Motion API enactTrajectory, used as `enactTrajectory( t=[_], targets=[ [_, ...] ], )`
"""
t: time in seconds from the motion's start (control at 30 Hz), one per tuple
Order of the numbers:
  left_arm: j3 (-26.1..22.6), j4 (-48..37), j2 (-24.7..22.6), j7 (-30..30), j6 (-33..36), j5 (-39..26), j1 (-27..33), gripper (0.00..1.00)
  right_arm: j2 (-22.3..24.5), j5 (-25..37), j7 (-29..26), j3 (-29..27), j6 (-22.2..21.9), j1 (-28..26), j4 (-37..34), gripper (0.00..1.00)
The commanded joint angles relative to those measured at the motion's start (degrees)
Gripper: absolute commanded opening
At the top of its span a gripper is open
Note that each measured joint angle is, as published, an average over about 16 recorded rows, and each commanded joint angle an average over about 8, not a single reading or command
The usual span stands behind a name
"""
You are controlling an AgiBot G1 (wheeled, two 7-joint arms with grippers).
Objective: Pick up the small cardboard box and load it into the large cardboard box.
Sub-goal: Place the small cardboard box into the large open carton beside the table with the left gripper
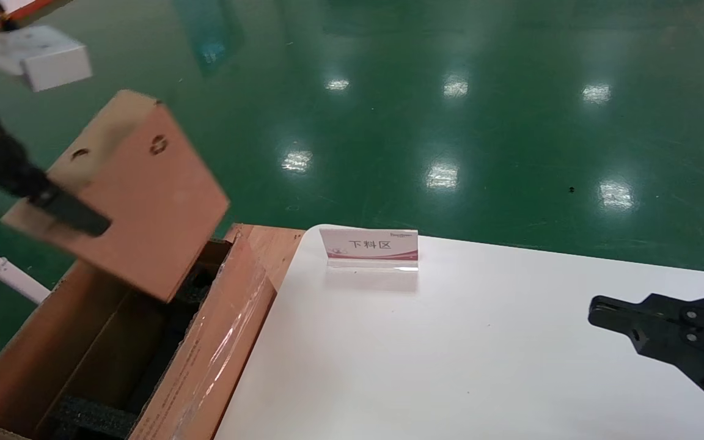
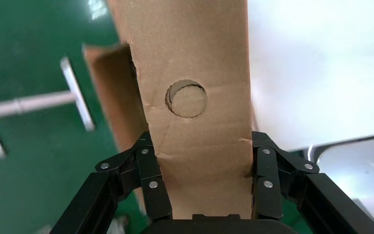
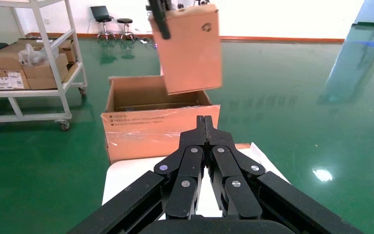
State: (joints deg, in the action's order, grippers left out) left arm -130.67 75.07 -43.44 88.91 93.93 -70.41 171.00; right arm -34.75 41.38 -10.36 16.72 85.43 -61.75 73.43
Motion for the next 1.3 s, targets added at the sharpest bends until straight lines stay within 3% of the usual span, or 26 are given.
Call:
enactTrajectory(
  t=[0.03, 0.27, 0.3, 0.73, 1.3],
  targets=[
    [-2.76, 0.06, 0.20, -0.07, 0.78, -0.49, 1.65, 0.00, 0.00, 0.00, 0.00, 0.01, 0.00, 0.00, 0.00, 0.05],
    [-11.11, -2.21, 2.40, -2.97, 0.43, -0.72, 1.91, 0.00, 0.01, -0.02, 0.02, 0.03, -0.01, -0.01, 0.00, 0.93],
    [-11.85, -2.55, 2.73, -3.42, 0.35, -0.61, 1.91, 0.00, 0.01, -0.02, 0.02, 0.03, -0.01, -0.01, 0.00, 1.00],
    [-16.73, -3.72, 7.61, -6.31, -1.08, -2.46, 0.78, 0.00, 0.03, -0.05, 0.04, 0.08, -0.03, -0.02, 0.00, 1.00],
    [-13.98, -3.60, 13.88, -6.41, -7.07, -7.69, -8.24, 0.00, 0.06, -0.09, 0.07, 0.13, -0.06, -0.03, 0.00, 1.00]
  ],
)
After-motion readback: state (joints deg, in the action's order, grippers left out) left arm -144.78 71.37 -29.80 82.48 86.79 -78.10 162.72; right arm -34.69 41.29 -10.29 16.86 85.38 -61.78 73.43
